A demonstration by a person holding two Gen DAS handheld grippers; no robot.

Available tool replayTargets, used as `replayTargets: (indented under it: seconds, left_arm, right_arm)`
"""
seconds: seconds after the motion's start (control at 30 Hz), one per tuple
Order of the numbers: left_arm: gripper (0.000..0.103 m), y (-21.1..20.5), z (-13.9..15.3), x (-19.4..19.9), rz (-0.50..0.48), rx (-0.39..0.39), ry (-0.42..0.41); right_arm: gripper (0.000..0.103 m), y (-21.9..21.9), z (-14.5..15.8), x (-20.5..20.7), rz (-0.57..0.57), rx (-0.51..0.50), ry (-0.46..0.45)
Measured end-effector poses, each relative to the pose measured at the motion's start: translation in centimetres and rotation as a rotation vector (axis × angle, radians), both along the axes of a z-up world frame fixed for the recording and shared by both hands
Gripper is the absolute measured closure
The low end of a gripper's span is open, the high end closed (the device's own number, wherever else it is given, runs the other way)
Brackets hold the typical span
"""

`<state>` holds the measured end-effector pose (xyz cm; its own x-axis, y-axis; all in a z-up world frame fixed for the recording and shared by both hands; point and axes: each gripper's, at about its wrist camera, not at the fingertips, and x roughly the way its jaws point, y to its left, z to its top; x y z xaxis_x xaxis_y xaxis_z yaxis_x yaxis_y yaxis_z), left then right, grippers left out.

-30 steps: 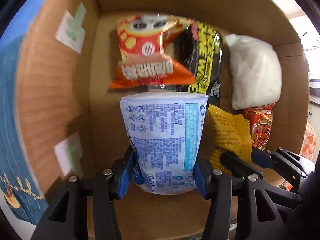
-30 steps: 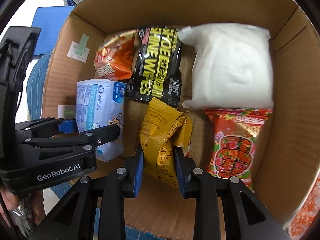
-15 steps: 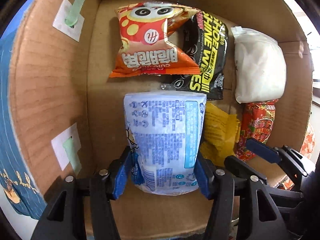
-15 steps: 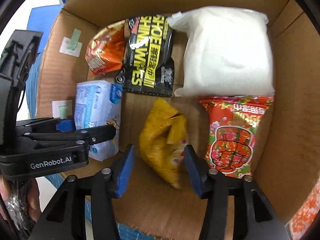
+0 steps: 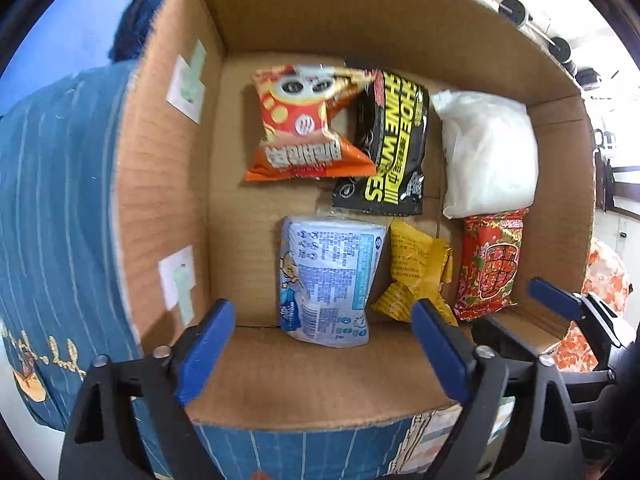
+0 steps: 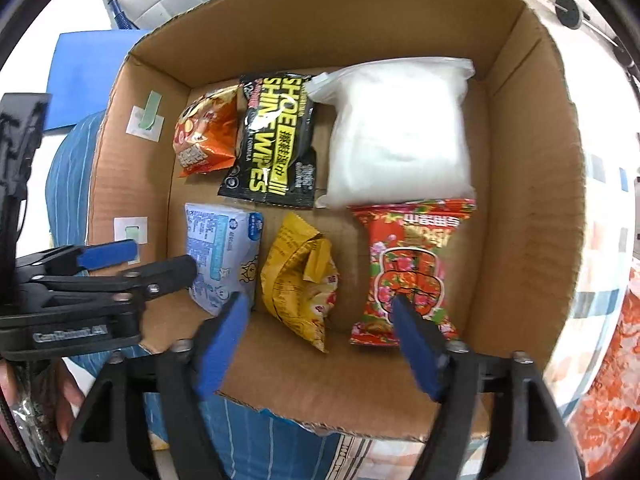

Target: Organize soft objects

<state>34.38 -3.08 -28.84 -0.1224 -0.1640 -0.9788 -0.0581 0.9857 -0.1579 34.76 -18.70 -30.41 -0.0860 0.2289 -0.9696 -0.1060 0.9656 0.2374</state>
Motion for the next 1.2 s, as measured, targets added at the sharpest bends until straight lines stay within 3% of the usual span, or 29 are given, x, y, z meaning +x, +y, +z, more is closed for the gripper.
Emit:
replayTargets:
  seconds: [0.03, 0.1, 0.23, 0.6, 0.73, 0.97, 1.2]
  left_arm:
    - [0.007, 0.0, 0.4, 0.0, 0.002, 0.006, -0.012]
    - [0.006, -0.1, 1.6, 0.2, 0.003, 0.022, -0.043]
    - [0.006, -0.3, 3.9, 0.0, -0.011, 0.077, -0.105]
    - [0.006, -0.1, 9.8, -3.4, -0.006, 0.070, -0.246]
    - [0.006, -0.1, 12.0, -5.8, 0.000, 0.078, -0.306]
    - [0.006, -0.1, 18.4, -11.7, 0.046, 0.118, -0.477]
    - [0.006, -0.1, 23.3, -16.8, 0.053, 0.137, -0.572]
  right_arm:
    - [0.004, -0.2, 0.1, 0.0, -0.007, -0.012, -0.006]
    - [0.000, -0.3, 0.6, -0.2, -0.022, -0.029, -0.016]
    - [0.000, -0.8, 1.7, -0.7, -0.034, -0.081, -0.041]
    - [0.000, -2.6, 6.2, -3.1, -0.075, -0.076, -0.095]
    - [0.000, -3.3, 9.7, -5.0, -0.081, -0.067, -0.157]
    - [0.000, -4.2, 16.1, -9.7, -0.087, -0.035, -0.267]
    - [0.000, -4.8, 22.9, -15.8, -0.081, 0.008, -0.372]
